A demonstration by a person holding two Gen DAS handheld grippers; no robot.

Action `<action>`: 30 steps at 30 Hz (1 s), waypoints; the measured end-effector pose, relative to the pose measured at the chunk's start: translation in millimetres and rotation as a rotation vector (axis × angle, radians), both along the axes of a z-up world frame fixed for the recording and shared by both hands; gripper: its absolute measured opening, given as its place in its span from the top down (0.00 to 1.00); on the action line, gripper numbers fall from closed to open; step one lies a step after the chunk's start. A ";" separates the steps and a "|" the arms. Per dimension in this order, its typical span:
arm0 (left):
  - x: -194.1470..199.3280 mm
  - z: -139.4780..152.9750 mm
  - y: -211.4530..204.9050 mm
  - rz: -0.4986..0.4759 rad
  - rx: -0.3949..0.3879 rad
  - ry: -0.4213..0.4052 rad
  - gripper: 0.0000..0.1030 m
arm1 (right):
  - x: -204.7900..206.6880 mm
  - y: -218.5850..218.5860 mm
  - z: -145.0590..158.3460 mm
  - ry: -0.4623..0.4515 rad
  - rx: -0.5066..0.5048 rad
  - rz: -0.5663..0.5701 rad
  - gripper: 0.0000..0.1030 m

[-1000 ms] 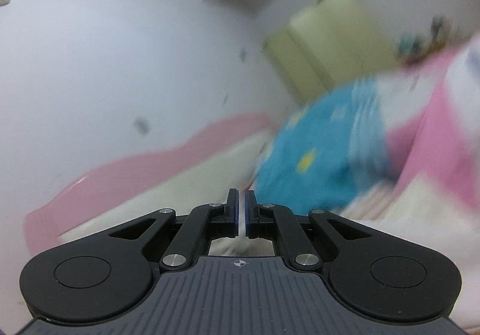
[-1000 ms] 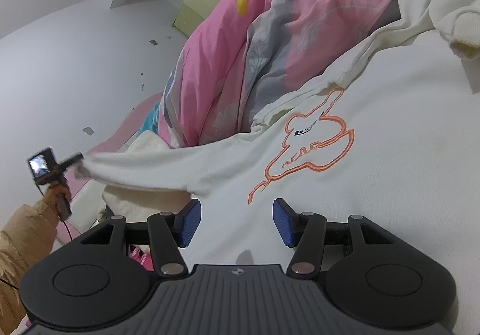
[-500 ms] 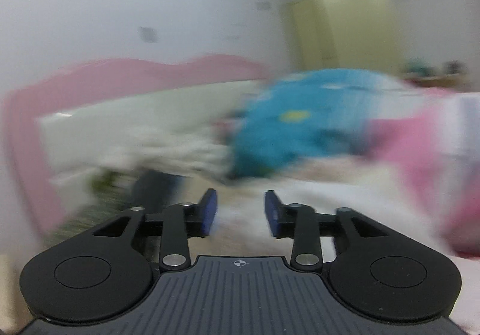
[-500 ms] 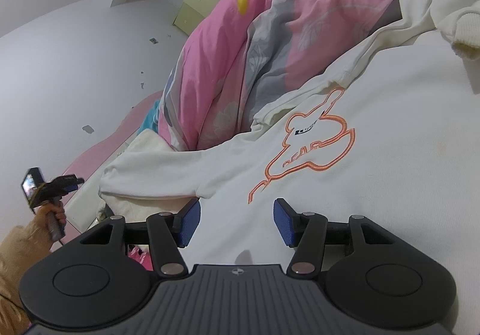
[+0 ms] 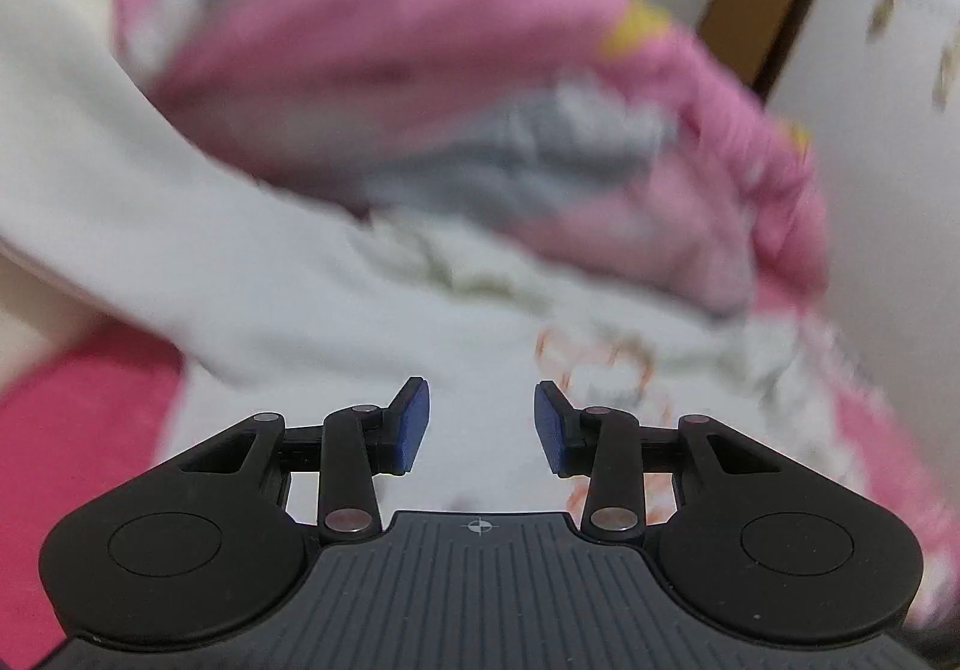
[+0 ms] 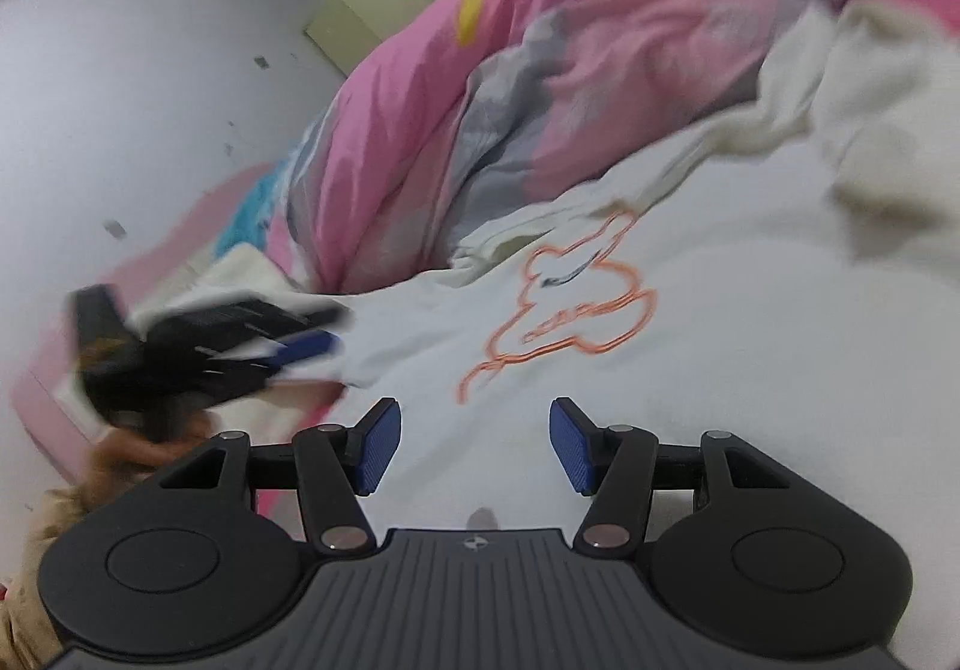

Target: Fold clothes

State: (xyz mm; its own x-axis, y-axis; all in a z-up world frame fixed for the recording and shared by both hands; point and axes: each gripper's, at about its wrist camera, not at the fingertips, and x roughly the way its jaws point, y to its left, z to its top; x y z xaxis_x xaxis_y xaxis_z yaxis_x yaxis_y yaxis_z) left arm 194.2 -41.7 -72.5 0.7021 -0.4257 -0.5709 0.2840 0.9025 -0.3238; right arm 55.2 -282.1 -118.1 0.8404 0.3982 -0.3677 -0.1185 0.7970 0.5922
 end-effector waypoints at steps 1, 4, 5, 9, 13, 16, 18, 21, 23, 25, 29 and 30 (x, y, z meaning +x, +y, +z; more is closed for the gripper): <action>2.7 -13.0 -8.6 -0.012 0.029 0.010 0.63 | -6.1 -4.6 7.5 0.005 -0.046 -0.025 0.44; 7.7 -34.2 -14.4 -0.037 0.071 0.000 0.63 | -6.2 -16.1 17.5 0.033 -0.193 -0.096 0.44; 7.9 -37.1 -12.7 -0.045 0.078 -0.017 0.63 | -4.6 -19.7 19.7 0.043 -0.243 -0.119 0.43; 15.6 -38.9 -7.2 -0.051 0.056 -0.018 0.63 | 2.1 -34.3 28.4 0.084 -0.444 -0.212 0.43; 18.5 -41.1 -7.3 -0.062 0.049 -0.017 0.60 | 8.3 -47.0 35.8 0.122 -0.634 -0.294 0.39; 17.7 -42.8 -10.2 -0.075 0.061 -0.028 0.56 | 13.3 -40.2 26.4 0.137 -0.723 -0.267 0.36; 16.4 -43.3 -12.0 -0.081 0.071 -0.035 0.53 | 20.9 -38.6 17.3 0.159 -0.771 -0.253 0.36; 15.4 -43.7 -12.5 -0.084 0.075 -0.040 0.52 | 33.9 -48.3 6.4 0.196 -0.747 -0.245 0.58; 15.5 -44.1 -12.1 -0.085 0.072 -0.040 0.52 | 33.4 -66.1 10.8 0.188 -0.615 -0.268 0.68; 15.6 -44.5 -12.1 -0.085 0.071 -0.040 0.52 | 30.8 -82.4 19.2 0.161 -0.502 -0.297 0.79; 14.9 -45.0 -12.2 -0.085 0.072 -0.043 0.51 | 29.4 -108.3 30.2 0.140 -0.417 -0.354 0.95; 15.1 -45.1 -11.8 -0.085 0.071 -0.042 0.51 | 30.4 -114.9 32.6 0.137 -0.404 -0.367 0.96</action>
